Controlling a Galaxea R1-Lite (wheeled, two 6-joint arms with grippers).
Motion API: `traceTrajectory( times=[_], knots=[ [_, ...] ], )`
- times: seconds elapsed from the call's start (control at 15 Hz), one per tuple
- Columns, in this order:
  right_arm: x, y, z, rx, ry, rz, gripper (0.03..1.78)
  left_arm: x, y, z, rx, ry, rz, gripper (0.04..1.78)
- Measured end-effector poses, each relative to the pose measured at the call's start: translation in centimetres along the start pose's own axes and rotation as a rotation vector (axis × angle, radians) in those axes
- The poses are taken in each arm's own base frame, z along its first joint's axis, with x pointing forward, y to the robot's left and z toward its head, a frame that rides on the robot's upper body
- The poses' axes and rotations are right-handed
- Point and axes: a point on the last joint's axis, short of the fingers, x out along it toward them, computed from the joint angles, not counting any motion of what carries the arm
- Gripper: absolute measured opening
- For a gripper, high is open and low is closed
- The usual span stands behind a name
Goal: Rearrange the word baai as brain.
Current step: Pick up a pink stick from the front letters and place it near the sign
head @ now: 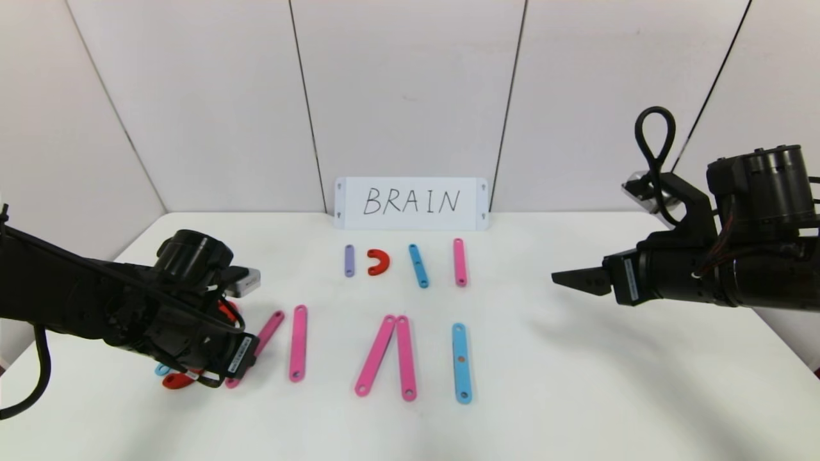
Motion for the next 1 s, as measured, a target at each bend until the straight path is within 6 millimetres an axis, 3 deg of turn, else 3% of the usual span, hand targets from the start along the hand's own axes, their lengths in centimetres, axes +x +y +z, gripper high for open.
traceTrajectory(
  times=[0.4, 1.0],
  knots=[
    [0.0, 0.0, -0.1, -0.001, 0.003, -0.001, 1.74, -1.0, 0.0, 0.5, -0.043, -0.043, 0.001, 0.27],
    [0.0, 0.0, -0.1, 0.001, 0.003, -0.003, 1.74, -4.8, 1.8, 6.1, -0.101, -0.257, 0.035, 0.27]
  ],
)
